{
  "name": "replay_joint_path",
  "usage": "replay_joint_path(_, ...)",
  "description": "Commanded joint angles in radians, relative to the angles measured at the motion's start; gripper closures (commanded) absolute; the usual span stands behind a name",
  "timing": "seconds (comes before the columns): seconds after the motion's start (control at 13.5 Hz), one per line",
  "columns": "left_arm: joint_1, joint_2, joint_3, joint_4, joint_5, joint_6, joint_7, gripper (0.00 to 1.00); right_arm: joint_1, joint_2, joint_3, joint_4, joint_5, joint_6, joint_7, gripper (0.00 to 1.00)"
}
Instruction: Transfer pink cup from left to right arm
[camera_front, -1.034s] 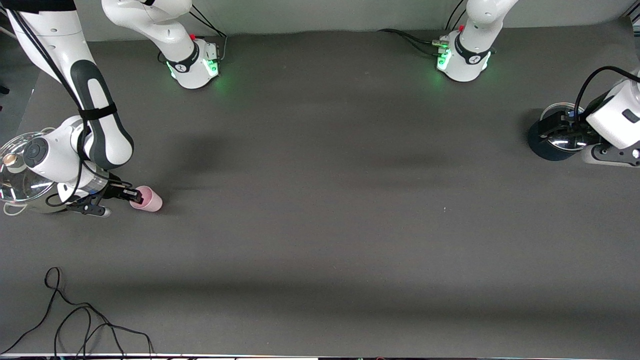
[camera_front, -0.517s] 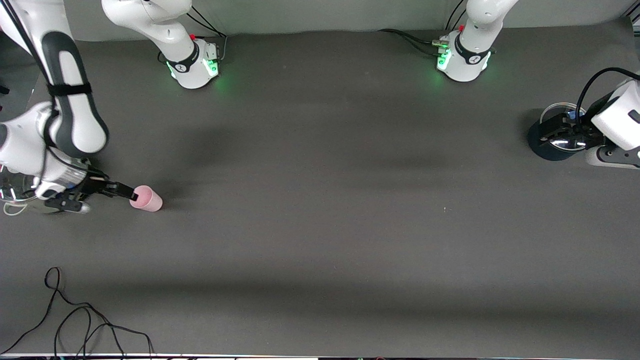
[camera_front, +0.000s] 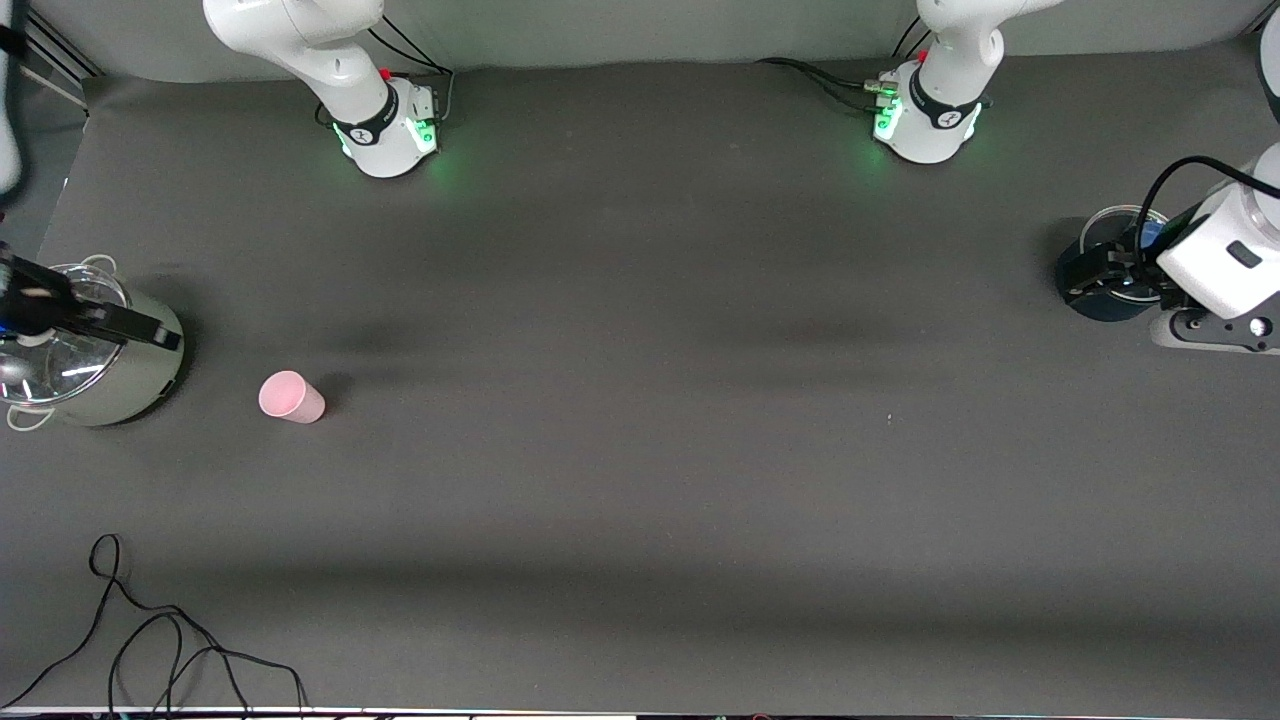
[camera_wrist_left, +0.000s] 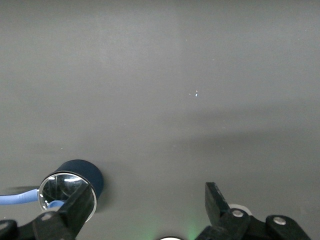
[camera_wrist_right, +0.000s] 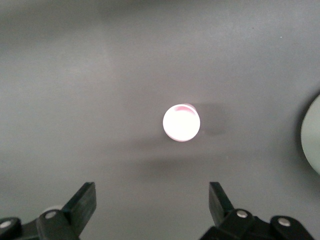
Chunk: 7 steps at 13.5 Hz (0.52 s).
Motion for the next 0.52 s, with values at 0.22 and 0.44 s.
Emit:
replay_joint_path(0.22,-0.235,-0.042,0.249,-0.023,-0.023,0.006,0.043,0.0,0.058,0.029,0.001,0.333,-0.126,-0.324,0.123,0.0)
replay_joint_path(0.44,-0.25,-0.046,0.264,-0.026,-0.023,0.008,0.054,0.0,0.064,0.038,0.006,0.393,-0.179,-0.366,0.104,0.0)
